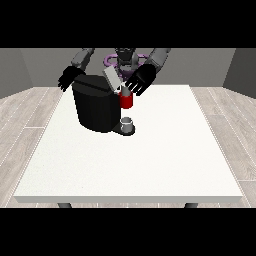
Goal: Insert the coffee pod into the coffee machine and close the lid
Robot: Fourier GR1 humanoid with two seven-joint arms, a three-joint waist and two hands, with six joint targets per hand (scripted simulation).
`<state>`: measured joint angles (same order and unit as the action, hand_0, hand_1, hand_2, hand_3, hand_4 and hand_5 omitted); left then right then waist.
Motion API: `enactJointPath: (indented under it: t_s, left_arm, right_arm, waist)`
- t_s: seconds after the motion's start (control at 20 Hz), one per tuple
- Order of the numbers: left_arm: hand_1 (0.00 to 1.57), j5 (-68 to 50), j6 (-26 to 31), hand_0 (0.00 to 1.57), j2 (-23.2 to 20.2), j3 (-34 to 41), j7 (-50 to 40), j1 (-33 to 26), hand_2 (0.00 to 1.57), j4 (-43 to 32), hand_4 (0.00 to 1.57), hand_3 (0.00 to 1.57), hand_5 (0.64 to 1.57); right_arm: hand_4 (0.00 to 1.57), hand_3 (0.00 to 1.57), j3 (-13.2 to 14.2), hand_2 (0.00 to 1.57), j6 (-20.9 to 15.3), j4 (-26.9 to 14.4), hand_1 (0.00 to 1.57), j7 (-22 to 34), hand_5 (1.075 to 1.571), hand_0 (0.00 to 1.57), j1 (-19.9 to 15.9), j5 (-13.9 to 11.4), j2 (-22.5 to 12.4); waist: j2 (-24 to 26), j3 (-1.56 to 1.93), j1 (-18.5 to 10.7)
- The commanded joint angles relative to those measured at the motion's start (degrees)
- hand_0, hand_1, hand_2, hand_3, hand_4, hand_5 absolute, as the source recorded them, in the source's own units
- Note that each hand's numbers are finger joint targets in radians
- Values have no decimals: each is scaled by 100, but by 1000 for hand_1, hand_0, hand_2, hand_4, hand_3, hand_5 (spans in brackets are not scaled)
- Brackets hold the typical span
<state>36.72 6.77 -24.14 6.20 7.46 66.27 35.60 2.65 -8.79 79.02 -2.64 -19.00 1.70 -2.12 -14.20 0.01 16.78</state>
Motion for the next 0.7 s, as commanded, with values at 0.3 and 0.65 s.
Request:
enactJointPath:
  t_s: [0.3, 0.65]
  left_arm:
    - [1185, 114, -4, 1185, 123, -35, -146, 50, 1250, -17, 491, 1184, 1571]
    - [1220, 137, 30, 1220, 41, 3, 27, 45, 1266, -65, 481, 1167, 1571]
  right_arm:
    - [442, 0, -112, 0, -147, -148, 0, -436, 1571, 0, 257, -144, 203]
    - [415, 0, 171, 0, -69, -224, 0, -242, 1571, 0, -78, 44, -33]
  waist:
    - [27, 1, -95]
    - [-256, 0, -117]
